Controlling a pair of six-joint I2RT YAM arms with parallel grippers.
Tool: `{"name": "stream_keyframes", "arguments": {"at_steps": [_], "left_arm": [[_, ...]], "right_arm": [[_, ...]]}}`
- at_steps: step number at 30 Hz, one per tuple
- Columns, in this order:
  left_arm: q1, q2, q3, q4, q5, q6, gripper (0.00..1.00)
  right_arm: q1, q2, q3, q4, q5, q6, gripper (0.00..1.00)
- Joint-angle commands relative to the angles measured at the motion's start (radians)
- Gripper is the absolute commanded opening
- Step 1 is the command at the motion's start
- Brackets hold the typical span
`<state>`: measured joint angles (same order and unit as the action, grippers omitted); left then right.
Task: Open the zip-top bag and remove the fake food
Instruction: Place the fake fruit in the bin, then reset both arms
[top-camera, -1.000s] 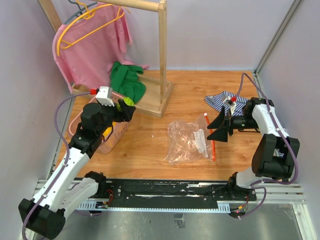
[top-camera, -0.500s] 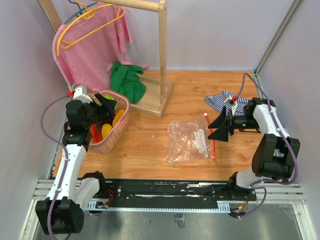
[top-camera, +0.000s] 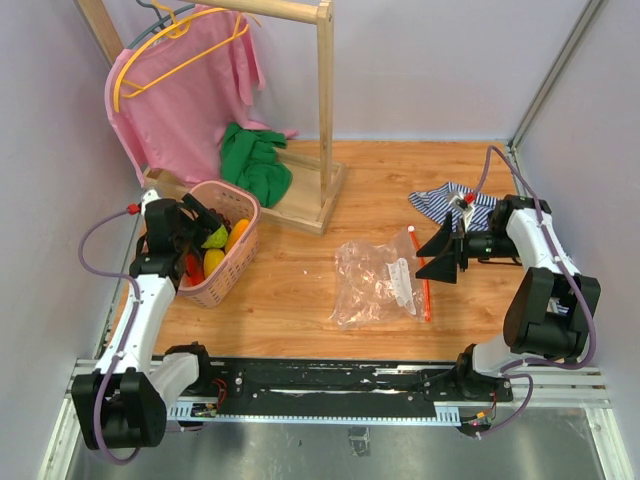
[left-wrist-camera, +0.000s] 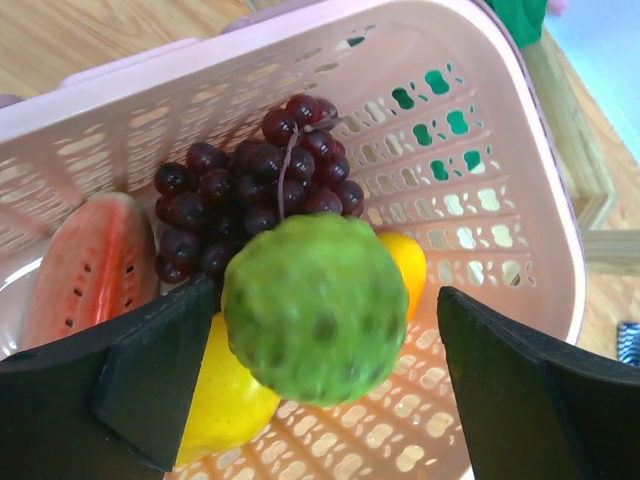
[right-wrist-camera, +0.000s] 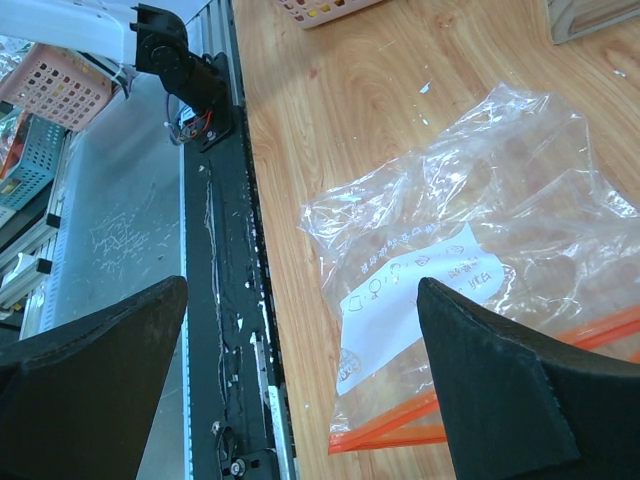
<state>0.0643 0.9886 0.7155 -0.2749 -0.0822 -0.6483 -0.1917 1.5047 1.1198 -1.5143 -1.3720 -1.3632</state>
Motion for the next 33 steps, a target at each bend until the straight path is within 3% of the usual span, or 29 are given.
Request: {"name": "stream_keyframes", "arguments": {"at_steps": [1, 13, 24, 33], "left_arm": [[0.008, -0.049, 0.052, -0.038, -0.079, -0.038, 0.98], [0.008, -0.191, 0.001, 0.029, 0.002, 0.009, 0.99], [0.008, -0.371, 0.004, 0.178, 0.357, 0.108, 0.99], [0.008, -0.328, 0.107, 0.115, 0.603, 0.228, 0.99]], "right_arm": [[-0.027, -0.018, 0.008, 0.016, -0.002, 0.017, 0.98], [-0.052, -0.077, 0.016, 0.13, 0.056, 0.145, 0.98], [-0.051, -0.172, 0.127, 0.331, 0.252, 0.411, 0.98], [-0.051, -0.177, 0.313, 0.413, 0.408, 0.514, 0.98]]}}
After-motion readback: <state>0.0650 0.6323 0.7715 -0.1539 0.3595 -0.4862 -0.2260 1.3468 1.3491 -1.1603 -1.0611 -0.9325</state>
